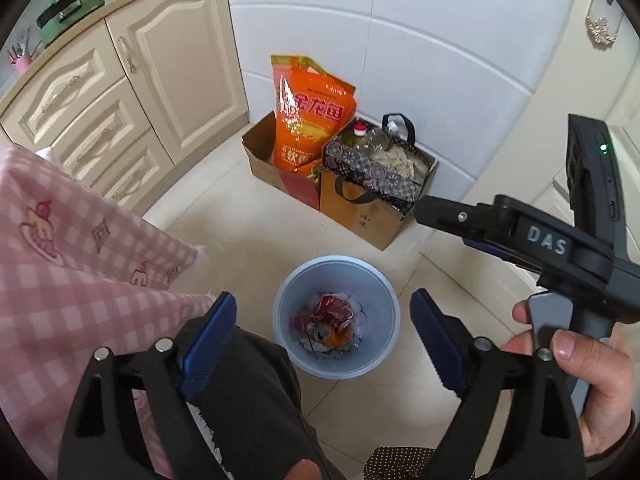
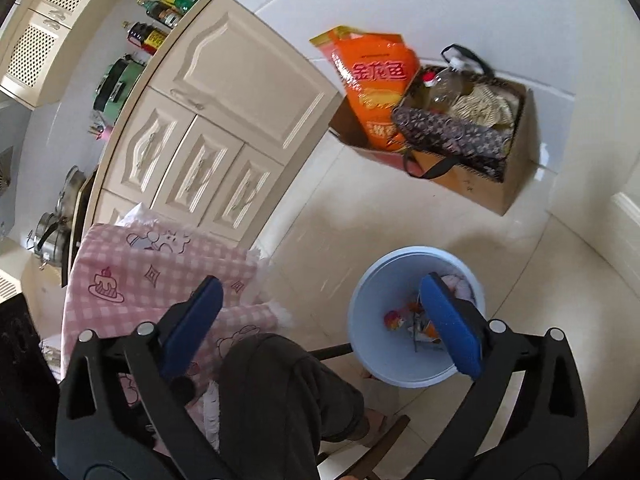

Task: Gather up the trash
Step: 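Open both tools to drop the items into the blue bin, then move both open tools back over the pink table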

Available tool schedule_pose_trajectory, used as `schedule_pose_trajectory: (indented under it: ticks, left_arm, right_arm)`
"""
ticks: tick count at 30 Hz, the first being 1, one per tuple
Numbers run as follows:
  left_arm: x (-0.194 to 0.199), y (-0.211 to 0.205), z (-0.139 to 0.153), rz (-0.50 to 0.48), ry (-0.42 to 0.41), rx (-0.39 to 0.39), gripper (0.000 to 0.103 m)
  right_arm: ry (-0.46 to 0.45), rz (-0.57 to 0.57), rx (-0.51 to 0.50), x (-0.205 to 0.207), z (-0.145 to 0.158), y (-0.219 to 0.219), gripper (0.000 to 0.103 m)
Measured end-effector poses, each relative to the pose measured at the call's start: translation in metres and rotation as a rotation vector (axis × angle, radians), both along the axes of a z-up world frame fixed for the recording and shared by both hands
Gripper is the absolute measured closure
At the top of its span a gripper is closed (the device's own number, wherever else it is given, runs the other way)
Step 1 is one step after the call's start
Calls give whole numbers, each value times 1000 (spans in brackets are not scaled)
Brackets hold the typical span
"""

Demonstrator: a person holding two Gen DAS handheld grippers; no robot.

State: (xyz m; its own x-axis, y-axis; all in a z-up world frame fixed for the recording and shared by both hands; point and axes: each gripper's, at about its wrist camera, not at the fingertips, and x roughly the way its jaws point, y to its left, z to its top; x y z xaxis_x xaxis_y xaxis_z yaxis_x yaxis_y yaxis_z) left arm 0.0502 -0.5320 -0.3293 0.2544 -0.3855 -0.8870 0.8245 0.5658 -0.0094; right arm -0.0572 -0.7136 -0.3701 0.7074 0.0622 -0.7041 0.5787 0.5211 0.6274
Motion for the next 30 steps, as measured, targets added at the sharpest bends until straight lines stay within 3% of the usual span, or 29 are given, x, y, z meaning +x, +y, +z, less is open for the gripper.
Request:
schedule_pose_trajectory:
  ticks: [8,17,25,30]
  left_arm:
    - [-10,20,50,-19,-63,-81,16]
    - [-14,66,119,-3,-157,-204,16]
    - [4,150,176,113,-249,-335,16]
    - [17,211,201,205,-316,-381,16]
  right_arm:
    - [-29,-2,-46,0,31,4,6]
    - [-110,58,-142,21,107,33,6]
    - [-230,208,-263,64,194,105,6]
    - [-272,333,-324,99,229,160,6]
